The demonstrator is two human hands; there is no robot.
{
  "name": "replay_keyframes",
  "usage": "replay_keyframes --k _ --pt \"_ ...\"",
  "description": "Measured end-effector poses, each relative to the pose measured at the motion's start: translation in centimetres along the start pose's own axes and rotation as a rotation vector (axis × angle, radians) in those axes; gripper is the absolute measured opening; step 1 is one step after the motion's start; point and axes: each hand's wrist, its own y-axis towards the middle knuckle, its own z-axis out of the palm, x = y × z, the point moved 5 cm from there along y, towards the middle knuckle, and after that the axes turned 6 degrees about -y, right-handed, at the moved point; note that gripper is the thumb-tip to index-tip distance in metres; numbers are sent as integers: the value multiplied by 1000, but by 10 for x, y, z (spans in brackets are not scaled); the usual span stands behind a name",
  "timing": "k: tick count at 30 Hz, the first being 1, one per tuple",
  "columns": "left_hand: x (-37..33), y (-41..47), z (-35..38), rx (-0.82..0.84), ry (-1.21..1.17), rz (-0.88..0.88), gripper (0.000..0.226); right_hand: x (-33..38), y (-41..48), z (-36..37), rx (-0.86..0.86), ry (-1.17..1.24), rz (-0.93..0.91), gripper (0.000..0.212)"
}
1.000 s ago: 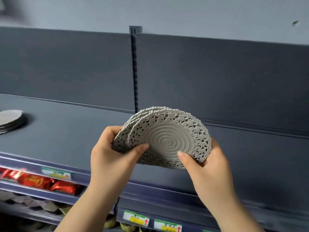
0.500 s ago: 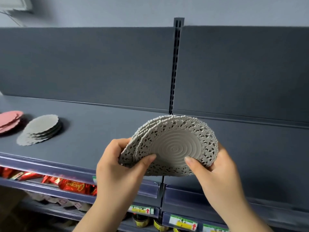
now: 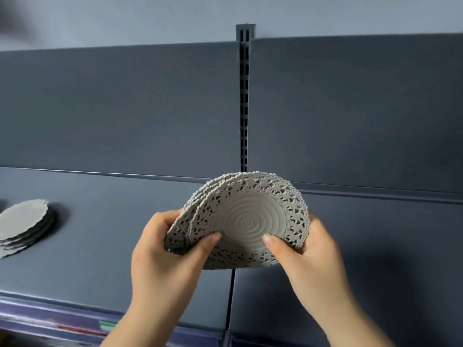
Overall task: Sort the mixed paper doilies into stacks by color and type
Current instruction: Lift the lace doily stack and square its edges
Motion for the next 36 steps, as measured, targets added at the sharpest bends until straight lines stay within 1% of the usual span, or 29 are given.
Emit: replay_keyframes --k 8,15,19,21,24,27,30,34,36 --pt "22 29 -15 70 -17 38 51 8 5 33 -63 -35 29 33" --pt "67 71 -78 125 -46 30 48 29 -4 115 -108 -72 46 35" --pt "101 95 -114 193 -46 -10 47 39 -8 165 -86 -103 58 32" --pt "118 104 -127 256 -22 -34 45 41 -12 184 -90 -118 63 31" --pt "138 115 -136 355 18 -63 37 41 -16 204 -129 -141 86 27" --pt "152 124 -132 454 53 -100 38 39 -17 212 -156 -176 148 27" --pt "156 124 -114 591 89 -140 42 36 -14 205 -174 -214 216 31" --pt "154 115 -83 781 197 -129 50 25 -10 187 -179 -308 337 34" --pt "152 107 -68 861 256 -127 53 14 -12 177 -199 -366 407 28"
